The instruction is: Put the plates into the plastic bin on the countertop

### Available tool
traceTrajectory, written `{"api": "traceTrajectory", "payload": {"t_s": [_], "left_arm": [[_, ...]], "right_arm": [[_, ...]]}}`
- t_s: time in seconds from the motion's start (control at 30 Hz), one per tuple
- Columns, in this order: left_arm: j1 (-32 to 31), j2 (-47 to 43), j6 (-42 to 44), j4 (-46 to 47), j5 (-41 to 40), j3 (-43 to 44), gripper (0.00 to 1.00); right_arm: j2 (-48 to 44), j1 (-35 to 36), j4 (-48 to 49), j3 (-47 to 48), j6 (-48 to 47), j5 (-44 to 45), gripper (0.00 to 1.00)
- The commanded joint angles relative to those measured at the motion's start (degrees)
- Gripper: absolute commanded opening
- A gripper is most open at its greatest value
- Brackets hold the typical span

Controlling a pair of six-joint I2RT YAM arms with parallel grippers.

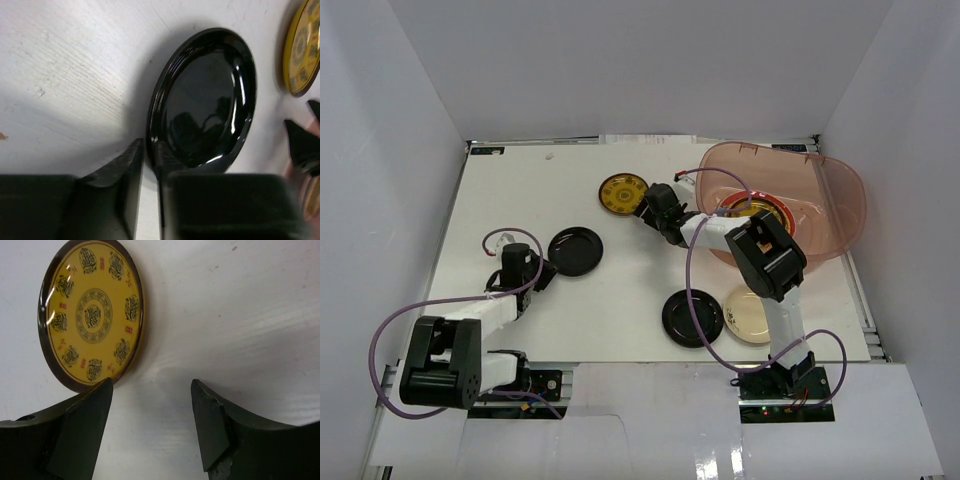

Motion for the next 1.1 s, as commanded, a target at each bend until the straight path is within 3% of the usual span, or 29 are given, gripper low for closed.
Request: {"api": "traceTrajectory", "payload": {"t_s": [0.0, 0.03, 0.1, 0.17, 0.27, 0.4, 0.53, 0.63, 0.8, 0.93, 1.07], "left_arm": [[0.5, 1.4, 1.2, 3.3, 1.9, -0.4, 0.23], [0.6, 1.6, 1.6, 3.2, 1.9, -0.4, 0.12], [0.7, 1.7, 2.0, 3.2, 2.2, -0.2, 0.02], [0.7, 1.5, 1.6, 3.7, 2.3, -0.7, 0.00], [0.7, 0.6, 1.2, 2.7, 2.7, -1.0, 0.00], [0.7, -4.9, 2.2, -2.3, 2.0, -0.3, 0.00], [0.7, -12.1, 3.2, -6.9, 4.0, 1.8, 0.00], [0.7, -14.8, 2.8, -5.2, 9.8, 1.8, 0.00], [-0.9, -18.0, 0.9, -3.8, 18.4, 3.2, 0.00], [-5.1, -21.6, 0.7, -4.9, 17.7, 6.2, 0.00], [-15.7, -20.3, 1.6, -6.1, 11.5, 12.5, 0.00]], "right_arm": [[3.7, -1.0, 1.7, 4.3, 5.9, 1.7, 0.70], [4.7, -1.2, 1.9, 6.3, 5.9, 1.2, 0.70], [7.5, -1.2, 1.8, 8.6, 5.6, 0.5, 0.70], [10.2, -1.2, 1.4, 11.7, 5.3, 0.2, 0.66], [12.7, -1.1, 0.6, 13.9, 6.9, -0.9, 0.51], [11.9, -0.8, 2.1, 12.5, 6.8, -0.8, 0.08], [5.4, 0.3, 8.8, 9.0, -0.2, 0.3, 0.08], [-4.0, 1.3, 12.2, 8.5, -9.8, 0.1, 0.08], [-18.6, 0.2, 11.2, 4.4, -25.7, 1.7, 0.08], [-33.2, -5.1, 6.2, -7.1, -31.1, 3.6, 0.08], [-51.2, -19.5, 2.3, -25.3, -28.3, 2.1, 0.08]]}}
